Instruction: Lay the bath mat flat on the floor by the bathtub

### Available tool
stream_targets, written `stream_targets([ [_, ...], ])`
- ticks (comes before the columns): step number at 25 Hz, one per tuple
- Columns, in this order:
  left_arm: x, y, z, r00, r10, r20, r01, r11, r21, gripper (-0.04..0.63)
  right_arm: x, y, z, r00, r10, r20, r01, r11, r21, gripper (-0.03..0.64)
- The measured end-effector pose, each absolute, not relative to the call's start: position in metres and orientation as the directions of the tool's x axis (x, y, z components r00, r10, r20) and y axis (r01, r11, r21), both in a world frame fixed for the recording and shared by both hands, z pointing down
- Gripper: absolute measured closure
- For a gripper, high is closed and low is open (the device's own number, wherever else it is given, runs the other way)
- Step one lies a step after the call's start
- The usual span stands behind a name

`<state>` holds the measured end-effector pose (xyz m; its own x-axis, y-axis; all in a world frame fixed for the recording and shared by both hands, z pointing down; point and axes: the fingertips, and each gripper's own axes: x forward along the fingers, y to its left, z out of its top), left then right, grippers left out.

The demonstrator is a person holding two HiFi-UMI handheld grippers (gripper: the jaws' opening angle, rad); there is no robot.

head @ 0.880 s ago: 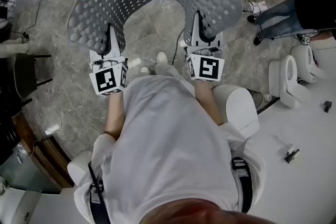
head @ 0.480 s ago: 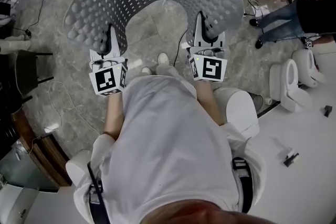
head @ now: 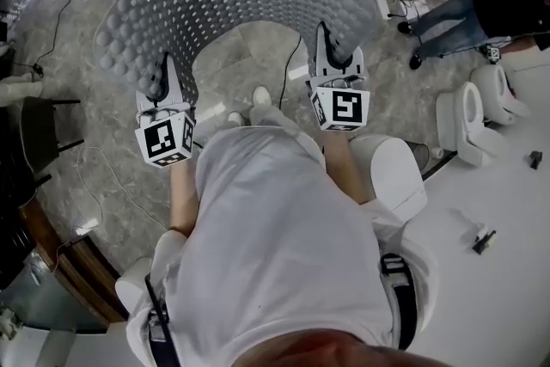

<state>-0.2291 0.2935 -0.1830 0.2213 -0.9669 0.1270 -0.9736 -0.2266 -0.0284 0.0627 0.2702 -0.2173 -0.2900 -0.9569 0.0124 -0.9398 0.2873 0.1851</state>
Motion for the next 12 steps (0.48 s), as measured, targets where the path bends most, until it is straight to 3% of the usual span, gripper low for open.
stream_targets([
  [12, -0.199, 0.303, -0.167, 0.277, -0.948, 0.153, -0.960, -0.279, 0.012, 0.579, 0.102, 0.300, -0.200, -0.270, -0.958, 0.092, -0.947, 0.282, 0.155, 0.600],
])
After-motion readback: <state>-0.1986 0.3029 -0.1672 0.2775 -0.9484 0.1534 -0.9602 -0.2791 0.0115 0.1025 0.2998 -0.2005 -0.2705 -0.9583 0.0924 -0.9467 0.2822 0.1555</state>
